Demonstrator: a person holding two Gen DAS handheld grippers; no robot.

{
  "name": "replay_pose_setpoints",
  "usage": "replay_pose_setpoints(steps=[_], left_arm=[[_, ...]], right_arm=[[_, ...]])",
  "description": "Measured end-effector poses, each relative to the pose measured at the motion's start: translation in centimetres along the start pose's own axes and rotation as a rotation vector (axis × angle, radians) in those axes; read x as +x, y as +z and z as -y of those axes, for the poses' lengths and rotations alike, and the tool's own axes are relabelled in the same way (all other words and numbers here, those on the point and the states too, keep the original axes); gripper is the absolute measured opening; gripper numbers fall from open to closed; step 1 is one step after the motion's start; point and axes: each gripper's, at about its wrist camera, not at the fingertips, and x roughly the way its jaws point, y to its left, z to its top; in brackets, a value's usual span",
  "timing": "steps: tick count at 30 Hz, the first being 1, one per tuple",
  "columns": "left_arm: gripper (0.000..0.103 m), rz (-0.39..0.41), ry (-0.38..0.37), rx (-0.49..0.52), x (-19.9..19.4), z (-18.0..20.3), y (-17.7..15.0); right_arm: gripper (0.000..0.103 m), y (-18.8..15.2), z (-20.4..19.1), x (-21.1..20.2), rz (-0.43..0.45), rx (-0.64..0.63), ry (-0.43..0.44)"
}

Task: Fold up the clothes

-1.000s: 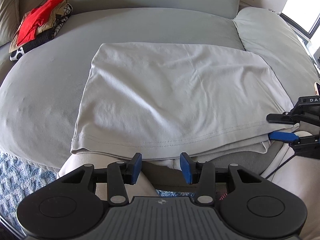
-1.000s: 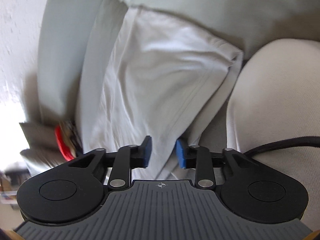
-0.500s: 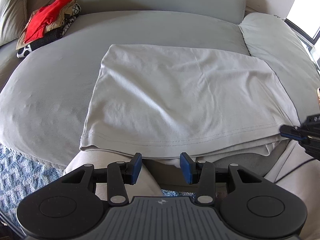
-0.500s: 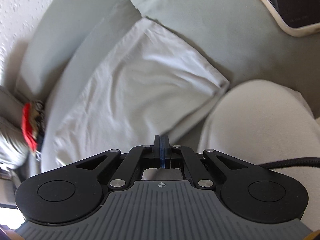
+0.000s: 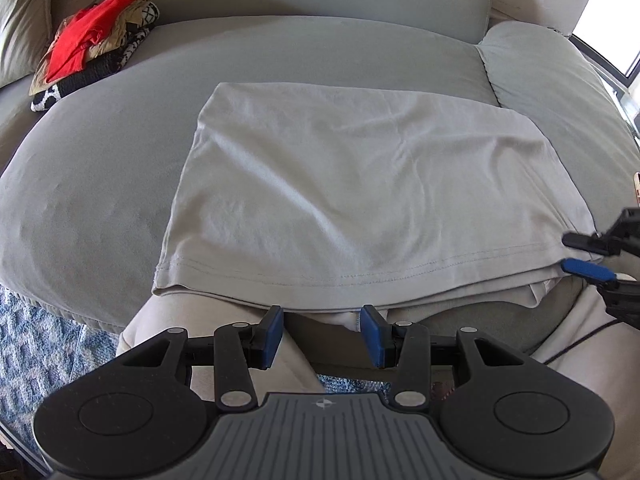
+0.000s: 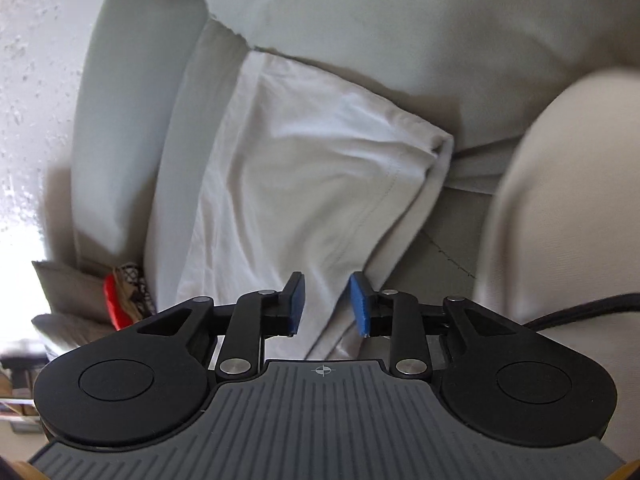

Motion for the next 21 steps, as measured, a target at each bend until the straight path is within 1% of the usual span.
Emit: replay_pose_setpoints(steps=[4,5,7,8,9,11,14,15,16,17,18,19,20,21], left_arm=[[0.042,-0.001,-0.002,0.012,0.1,0.6,0.3],[0.042,0.002,-0.002,0.016,0.1,0.8,0.2],[0.042,0.006,-0.005,0.019,-0.1,1.0,0.1],[0.042,0.006,-0.004,0.015,-0.1,0.9,0.0],[0.042,0.006,-0.002,0.010,-0.2,0.9,-0.1],[0.042,0.007,0.003,0.001,-0.3,0.8,-0.3],[0.042,0.002,0.016,-0.010,-0.3,0.5,-0.4],[0.042,0.001,0.021,-0.013,-0.4,0.4,-0.4],[0.042,0.001,0.023,-0.015,-0.4,0.3,-0.4],[0.042,0.001,0.023,-0.016,-0.4,0.3,-0.4],[0.042,0.001,0.023,-0.017,-0.3,0.3,-0.4],[0.042,0.000,0.021,-0.018,-0.3,0.3,-0.4],[0.042,-0.001,0.020,-0.017,-0.3,0.3,-0.3],[0.042,-0.002,0.018,-0.016,-0.2,0.4,-0.3]], right_arm=[[0.031,-0.3,0.8,0.4,0.002,0.089,0.074],[0.033,-0.4,1.3,0.5,0.005,0.126,0.111],[0.033,-0.6,2.3,1.1,-0.036,0.218,0.199],[0.032,-0.9,2.6,1.4,-0.049,0.243,0.223],[0.032,-1.2,2.6,1.5,-0.043,0.244,0.235],[0.032,-1.5,2.6,1.5,0.008,0.242,0.249],[0.032,-1.5,2.6,1.2,0.125,0.239,0.246],[0.030,-1.4,2.5,1.3,0.148,0.228,0.239],[0.030,-1.2,2.3,1.5,0.148,0.210,0.232],[0.026,-1.1,2.0,1.7,0.148,0.188,0.223],[0.017,-1.1,1.7,1.8,0.147,0.157,0.207],[0.012,-1.1,1.3,1.9,0.147,0.125,0.186],[0.003,-0.9,1.2,1.9,0.151,0.099,0.165],[0.001,-0.9,0.8,1.8,0.158,0.066,0.143]])
